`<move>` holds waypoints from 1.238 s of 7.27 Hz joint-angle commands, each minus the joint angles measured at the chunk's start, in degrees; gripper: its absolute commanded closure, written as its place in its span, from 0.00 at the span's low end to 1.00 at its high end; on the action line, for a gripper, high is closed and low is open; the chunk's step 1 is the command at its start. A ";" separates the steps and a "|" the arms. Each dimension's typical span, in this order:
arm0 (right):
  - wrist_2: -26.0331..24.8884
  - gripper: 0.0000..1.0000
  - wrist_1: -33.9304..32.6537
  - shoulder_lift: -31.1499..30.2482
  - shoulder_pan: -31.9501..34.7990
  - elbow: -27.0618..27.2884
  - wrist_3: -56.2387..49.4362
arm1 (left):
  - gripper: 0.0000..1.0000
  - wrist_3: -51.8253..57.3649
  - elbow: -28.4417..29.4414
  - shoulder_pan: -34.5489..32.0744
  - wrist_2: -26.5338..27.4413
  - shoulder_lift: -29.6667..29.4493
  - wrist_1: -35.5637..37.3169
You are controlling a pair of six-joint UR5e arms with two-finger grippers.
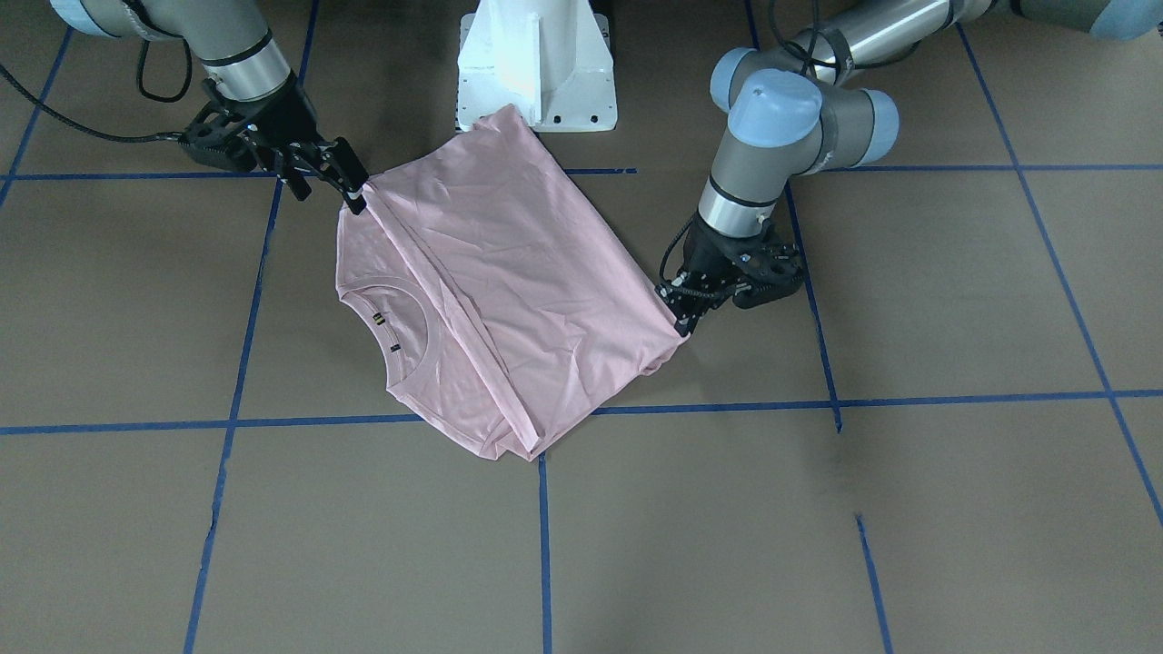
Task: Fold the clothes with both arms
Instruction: 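Pull the shirt straight with both grippers, squaring it on the table, then press the right gripper on the folded edge while the left arm withdraws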
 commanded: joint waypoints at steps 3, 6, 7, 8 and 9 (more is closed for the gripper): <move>-1.11 0.00 0.21 2.35 -0.41 -0.62 0.79 | 1.00 4.98 33.47 -8.91 0.26 -16.98 -21.77; -6.81 0.00 -0.23 9.21 -8.46 -6.33 6.46 | 0.54 4.46 25.60 -9.17 0.44 -13.08 -22.61; -10.66 0.00 -0.57 12.01 -11.98 -8.77 11.90 | 0.54 4.45 17.26 -9.17 0.27 -6.51 -22.52; -11.83 0.11 -4.93 16.38 -13.85 -11.84 14.13 | 0.54 4.45 15.00 -9.26 -0.61 -4.71 -22.25; -12.63 0.20 -9.85 20.00 -14.91 -12.83 15.11 | 0.54 4.45 14.98 -9.18 -0.70 -4.69 -21.29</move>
